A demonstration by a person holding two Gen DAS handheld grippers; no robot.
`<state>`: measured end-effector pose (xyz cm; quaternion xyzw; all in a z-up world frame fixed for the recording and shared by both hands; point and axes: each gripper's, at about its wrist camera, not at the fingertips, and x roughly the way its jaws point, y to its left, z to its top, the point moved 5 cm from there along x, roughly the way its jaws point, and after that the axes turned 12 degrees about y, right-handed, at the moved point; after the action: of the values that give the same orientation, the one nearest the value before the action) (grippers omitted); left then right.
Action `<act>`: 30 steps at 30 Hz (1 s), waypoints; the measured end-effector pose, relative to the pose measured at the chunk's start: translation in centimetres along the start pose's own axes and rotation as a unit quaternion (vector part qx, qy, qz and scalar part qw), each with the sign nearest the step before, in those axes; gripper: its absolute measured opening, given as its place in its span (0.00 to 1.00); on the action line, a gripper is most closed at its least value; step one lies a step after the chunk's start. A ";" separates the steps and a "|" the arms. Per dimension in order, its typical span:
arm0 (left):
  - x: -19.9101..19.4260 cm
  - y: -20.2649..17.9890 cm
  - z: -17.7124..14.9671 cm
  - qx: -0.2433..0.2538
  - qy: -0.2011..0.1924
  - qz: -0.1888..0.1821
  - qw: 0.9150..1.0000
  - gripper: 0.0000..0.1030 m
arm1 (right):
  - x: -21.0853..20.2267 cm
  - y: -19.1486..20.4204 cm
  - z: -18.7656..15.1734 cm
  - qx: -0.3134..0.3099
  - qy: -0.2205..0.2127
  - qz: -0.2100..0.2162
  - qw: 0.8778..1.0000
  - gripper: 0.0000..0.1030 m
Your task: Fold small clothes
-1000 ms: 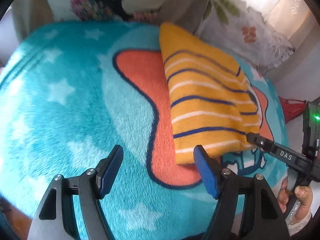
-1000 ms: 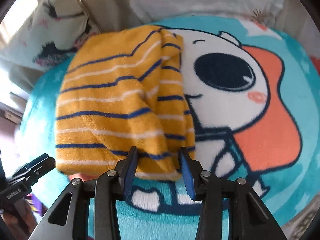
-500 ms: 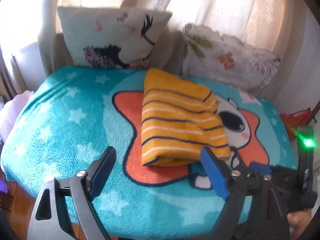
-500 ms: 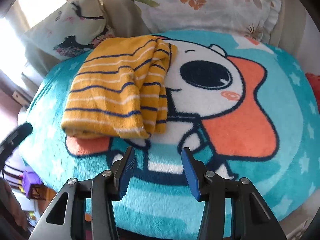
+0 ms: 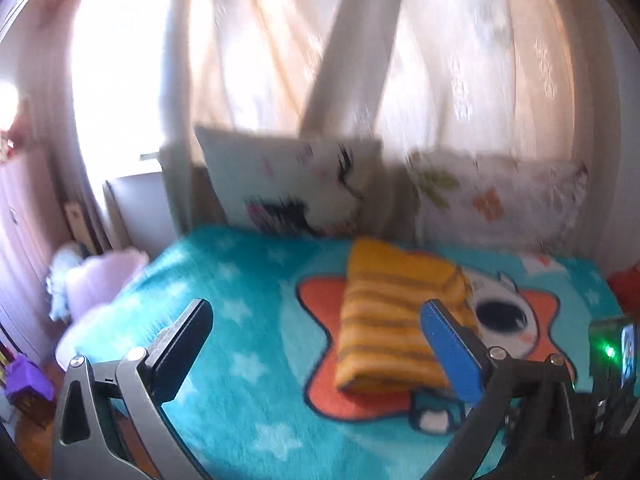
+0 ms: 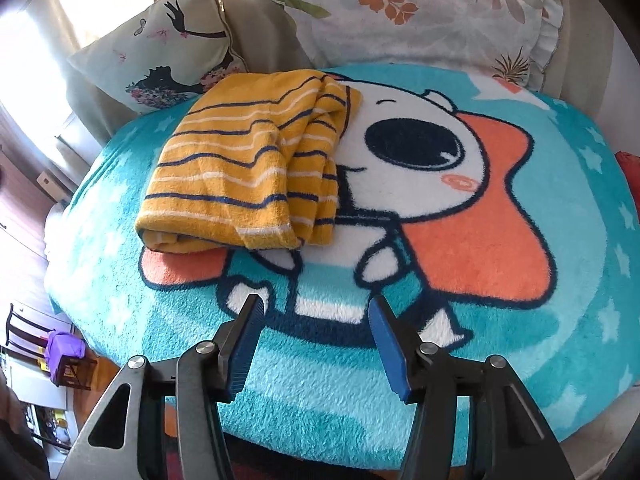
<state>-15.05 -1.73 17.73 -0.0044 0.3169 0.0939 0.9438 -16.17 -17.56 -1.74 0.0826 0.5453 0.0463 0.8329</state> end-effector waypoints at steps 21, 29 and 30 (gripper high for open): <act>5.9 -4.2 -4.2 0.047 0.187 -0.054 0.980 1.00 | 1.0 -0.9 0.2 -0.016 0.008 -0.023 1.000 0.62; 7.7 -6.1 -6.1 0.067 0.237 -0.079 0.966 1.00 | 2.0 -2.4 0.0 -0.005 0.024 -0.040 0.999 0.63; 8.0 -6.2 -6.2 0.066 0.243 -0.081 0.964 1.00 | 2.0 -2.4 0.1 -0.006 0.024 -0.044 0.999 0.63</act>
<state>-11.43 -6.88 7.65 0.0099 0.5410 -0.0082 0.8409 -15.26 -19.63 -3.99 0.0524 0.5681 0.0149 0.8212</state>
